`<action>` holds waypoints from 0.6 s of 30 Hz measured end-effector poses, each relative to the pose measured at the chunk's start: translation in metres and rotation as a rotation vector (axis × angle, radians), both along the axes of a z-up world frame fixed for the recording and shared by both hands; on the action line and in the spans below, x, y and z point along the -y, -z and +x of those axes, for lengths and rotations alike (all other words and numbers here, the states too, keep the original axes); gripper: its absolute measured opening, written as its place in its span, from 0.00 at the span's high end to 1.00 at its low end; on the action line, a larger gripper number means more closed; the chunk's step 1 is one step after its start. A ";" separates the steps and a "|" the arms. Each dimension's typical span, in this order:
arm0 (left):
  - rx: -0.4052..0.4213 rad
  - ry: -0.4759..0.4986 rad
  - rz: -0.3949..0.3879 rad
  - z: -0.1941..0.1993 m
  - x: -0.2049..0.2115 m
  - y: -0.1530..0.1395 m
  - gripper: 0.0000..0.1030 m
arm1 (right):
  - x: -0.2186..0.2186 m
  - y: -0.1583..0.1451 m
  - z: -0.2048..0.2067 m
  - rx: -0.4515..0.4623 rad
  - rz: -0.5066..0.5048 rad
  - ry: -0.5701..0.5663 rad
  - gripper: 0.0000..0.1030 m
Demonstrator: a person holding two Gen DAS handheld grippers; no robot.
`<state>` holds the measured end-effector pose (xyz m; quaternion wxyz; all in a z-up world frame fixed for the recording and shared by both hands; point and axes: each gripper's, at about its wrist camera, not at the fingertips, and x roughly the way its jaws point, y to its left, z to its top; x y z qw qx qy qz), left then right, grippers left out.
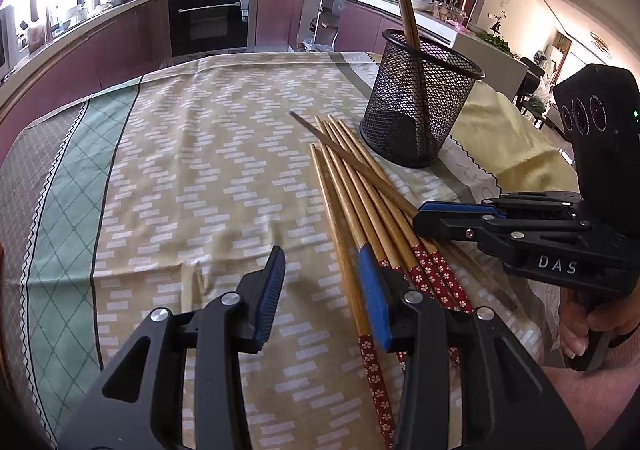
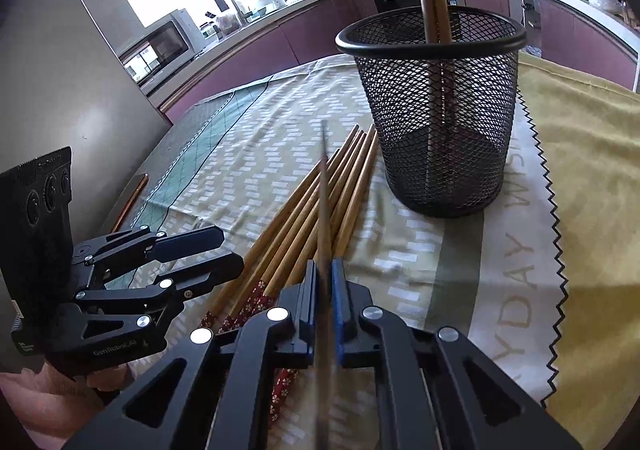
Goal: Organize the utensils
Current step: 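Grasp a chopstick with the left gripper while the right gripper grasps another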
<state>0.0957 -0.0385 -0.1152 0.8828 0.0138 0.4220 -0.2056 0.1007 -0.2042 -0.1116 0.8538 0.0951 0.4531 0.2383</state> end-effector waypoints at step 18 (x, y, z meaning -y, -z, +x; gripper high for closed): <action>-0.018 0.027 0.066 0.008 0.010 0.005 0.81 | 0.017 0.000 -0.009 -0.017 -0.050 0.037 0.91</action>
